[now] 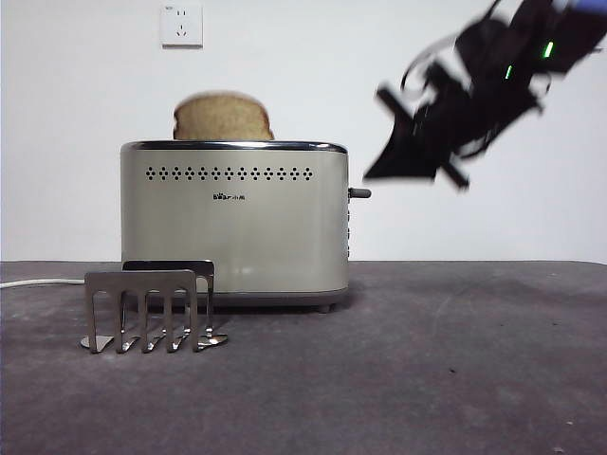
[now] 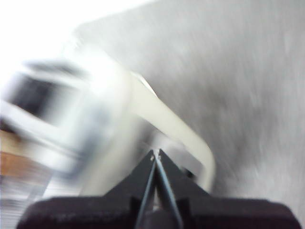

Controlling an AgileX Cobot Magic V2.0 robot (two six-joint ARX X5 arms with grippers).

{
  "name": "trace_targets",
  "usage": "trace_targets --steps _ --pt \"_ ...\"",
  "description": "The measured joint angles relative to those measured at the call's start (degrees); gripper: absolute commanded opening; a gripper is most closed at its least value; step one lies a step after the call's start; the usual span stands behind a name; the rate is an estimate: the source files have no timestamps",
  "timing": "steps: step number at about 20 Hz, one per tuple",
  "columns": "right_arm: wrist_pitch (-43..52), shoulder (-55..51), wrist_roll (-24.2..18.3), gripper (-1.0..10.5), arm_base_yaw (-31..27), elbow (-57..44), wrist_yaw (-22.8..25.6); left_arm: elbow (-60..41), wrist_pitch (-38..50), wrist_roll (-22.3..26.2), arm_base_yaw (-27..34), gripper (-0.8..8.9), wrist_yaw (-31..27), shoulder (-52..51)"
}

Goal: Pick up a slice of bread from the rack,put the bread on the toaster,press the button

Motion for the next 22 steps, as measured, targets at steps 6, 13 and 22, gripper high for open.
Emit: trace_targets --steps 6,13,22 --pt "-18.29 -18.75 -3.06 -0.1 -0.72 0.0 0.0 0.02 -0.42 0.0 0.0 2.87 0.0 0.0" --pt "-45.33 -34.64 -13.55 -0.1 0.59 0.0 -0.02 0.0 -1.9 0.0 0.0 2.82 0.0 0.0" --pt "-65.07 -46.82 -21.94 -0.1 0.9 0.0 -0.02 0.0 -7.98 0.0 0.0 2.41 0.0 0.0"
